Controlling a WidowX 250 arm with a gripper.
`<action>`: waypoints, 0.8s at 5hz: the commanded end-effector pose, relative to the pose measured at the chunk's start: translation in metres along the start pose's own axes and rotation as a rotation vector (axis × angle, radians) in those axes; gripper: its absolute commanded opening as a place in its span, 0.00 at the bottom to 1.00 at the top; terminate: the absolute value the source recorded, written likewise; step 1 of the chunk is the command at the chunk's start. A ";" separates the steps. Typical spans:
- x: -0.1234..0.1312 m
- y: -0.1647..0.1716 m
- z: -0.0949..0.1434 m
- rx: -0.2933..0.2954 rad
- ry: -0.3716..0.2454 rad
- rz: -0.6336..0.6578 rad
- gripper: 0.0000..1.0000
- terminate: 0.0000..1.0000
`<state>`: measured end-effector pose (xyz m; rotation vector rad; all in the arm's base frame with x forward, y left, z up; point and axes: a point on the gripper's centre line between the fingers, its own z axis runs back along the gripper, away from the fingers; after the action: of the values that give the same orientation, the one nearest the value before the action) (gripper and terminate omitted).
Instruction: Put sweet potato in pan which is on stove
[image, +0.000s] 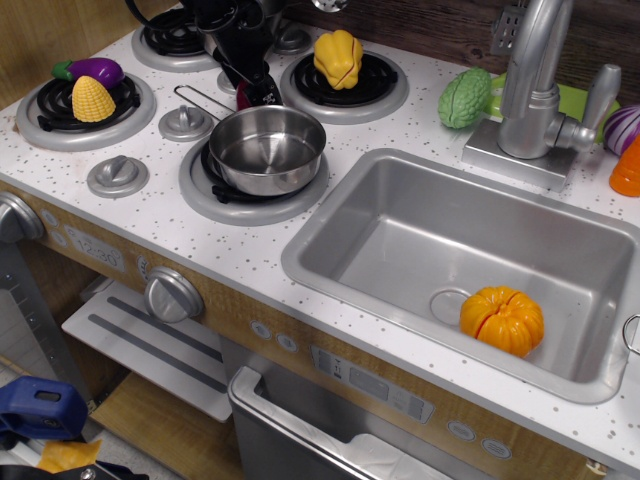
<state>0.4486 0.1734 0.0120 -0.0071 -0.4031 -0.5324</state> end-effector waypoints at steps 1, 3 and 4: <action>0.008 0.012 0.017 0.032 -0.039 0.018 0.00 0.00; 0.025 0.011 0.044 0.062 -0.004 -0.003 0.00 0.00; 0.034 0.005 0.067 0.104 0.037 -0.003 0.00 0.00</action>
<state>0.4393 0.1563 0.0581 0.0899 -0.3076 -0.4932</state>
